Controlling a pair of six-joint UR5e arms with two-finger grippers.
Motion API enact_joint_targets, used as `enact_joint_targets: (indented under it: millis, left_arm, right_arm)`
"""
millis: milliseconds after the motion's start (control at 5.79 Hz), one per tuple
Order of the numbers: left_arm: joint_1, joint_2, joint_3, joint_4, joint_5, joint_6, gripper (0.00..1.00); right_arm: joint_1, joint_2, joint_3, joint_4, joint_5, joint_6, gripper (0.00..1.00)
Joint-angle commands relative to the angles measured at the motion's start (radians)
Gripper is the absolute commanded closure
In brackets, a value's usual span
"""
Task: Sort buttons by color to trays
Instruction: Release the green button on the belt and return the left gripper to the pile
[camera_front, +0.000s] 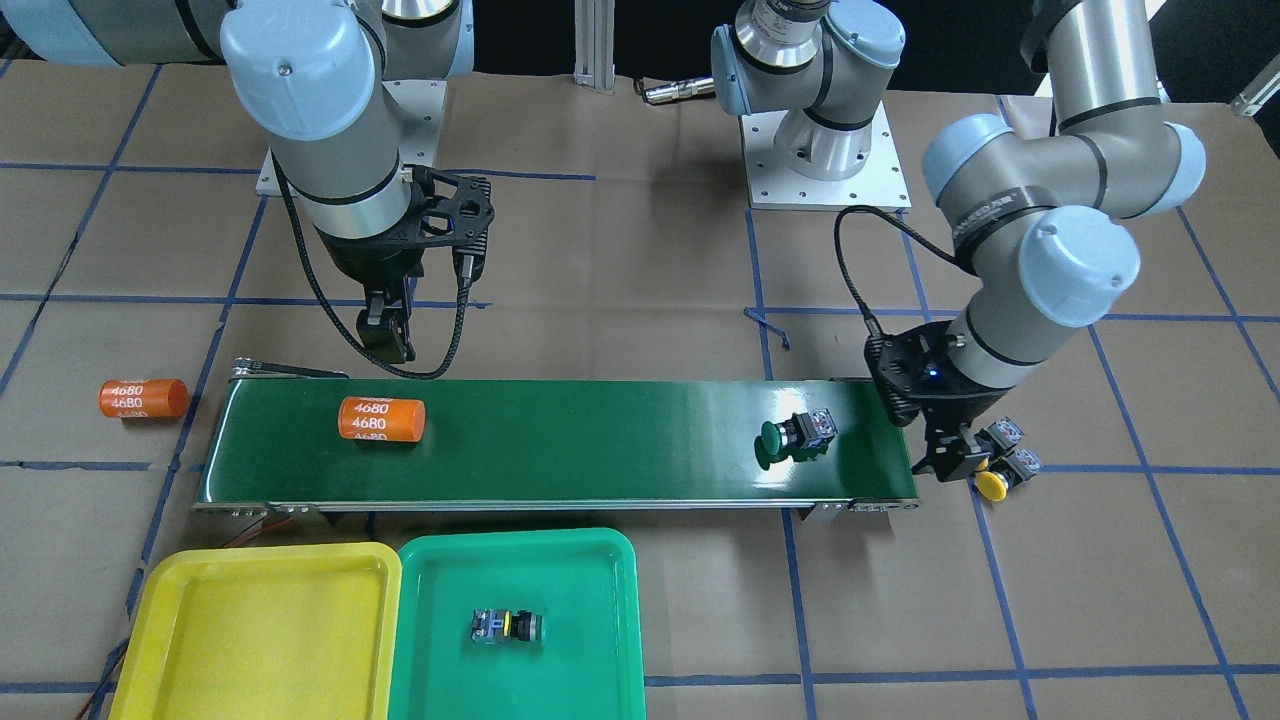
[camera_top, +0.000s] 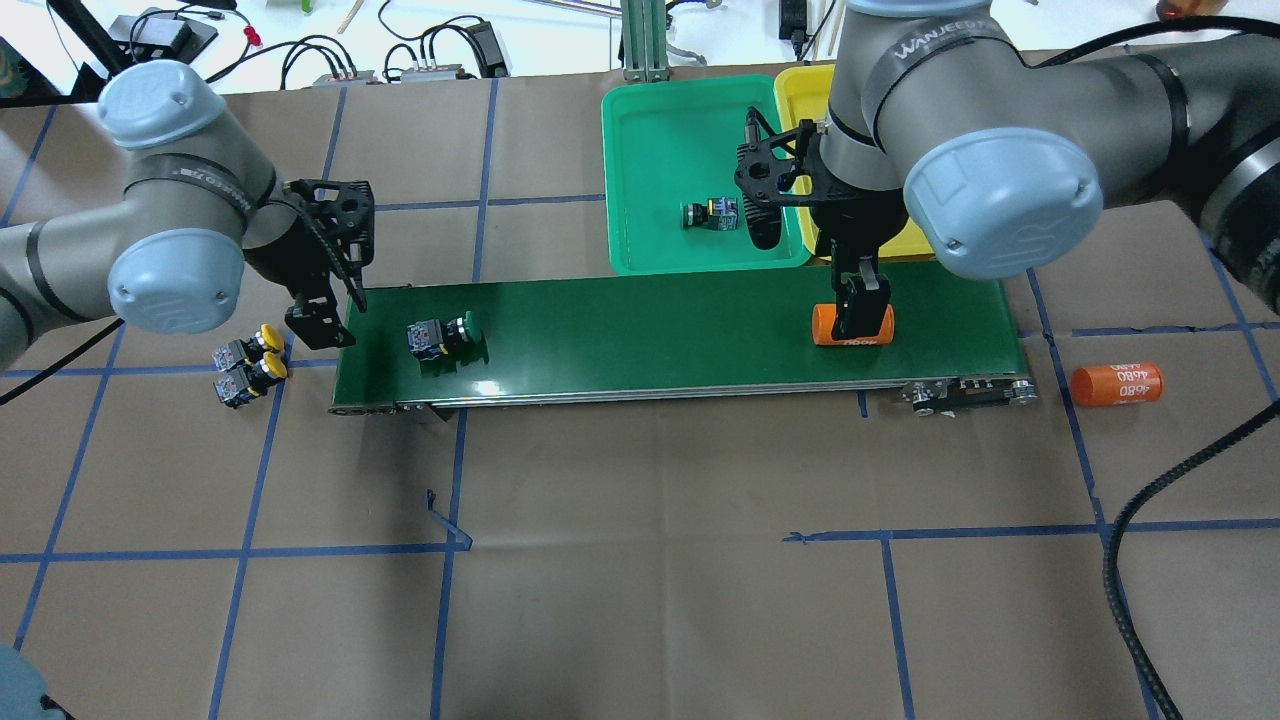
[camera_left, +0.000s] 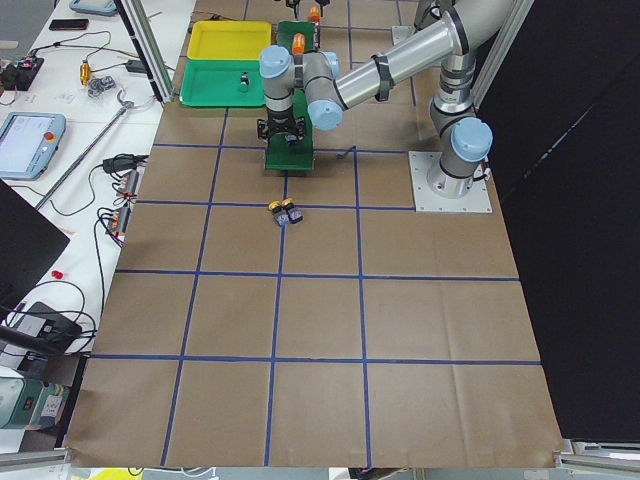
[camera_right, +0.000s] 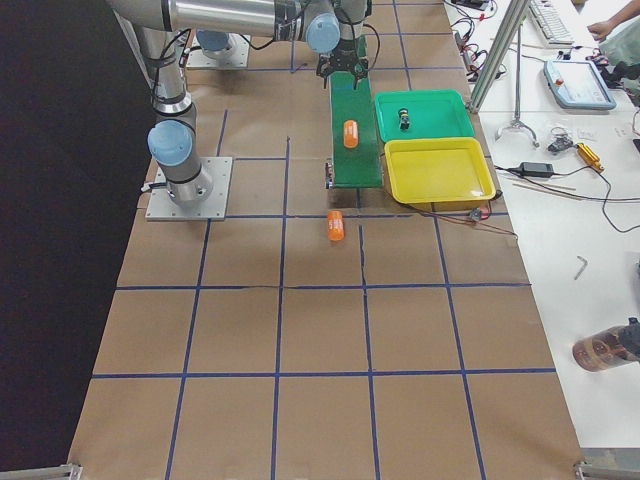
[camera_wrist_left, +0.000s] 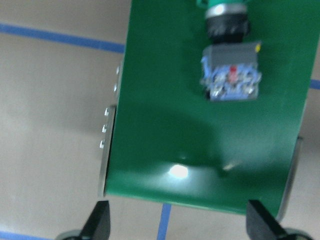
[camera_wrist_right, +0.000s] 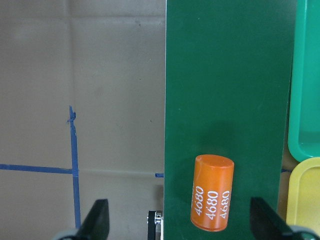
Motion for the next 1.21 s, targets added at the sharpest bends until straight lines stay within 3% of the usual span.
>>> enact_joint_targets:
  millis: [0,346,519,1037]
  left_arm:
    - [0.15,-0.03,-0.018,0.058,-0.012,-0.106,0.05]
    - [0.213,-0.091,0.006,0.109,-0.01,-0.158,0.05]
    - [0.221,-0.153,0.006,0.237,-0.007,-0.156,0.05]
    - [0.239,-0.186,-0.005,0.246,-0.003,-0.145,0.04]
  right_arm:
    - [0.001,0.005,0.011,-0.059,-0.001,0.024,0.0]
    - [0.001,0.025,0.06,-0.168,-0.001,0.044,0.0]
    - [0.001,0.027,0.067,-0.17,-0.001,0.04,0.0]
    - [0.003,0.047,0.066,-0.194,0.002,0.039,0.0]
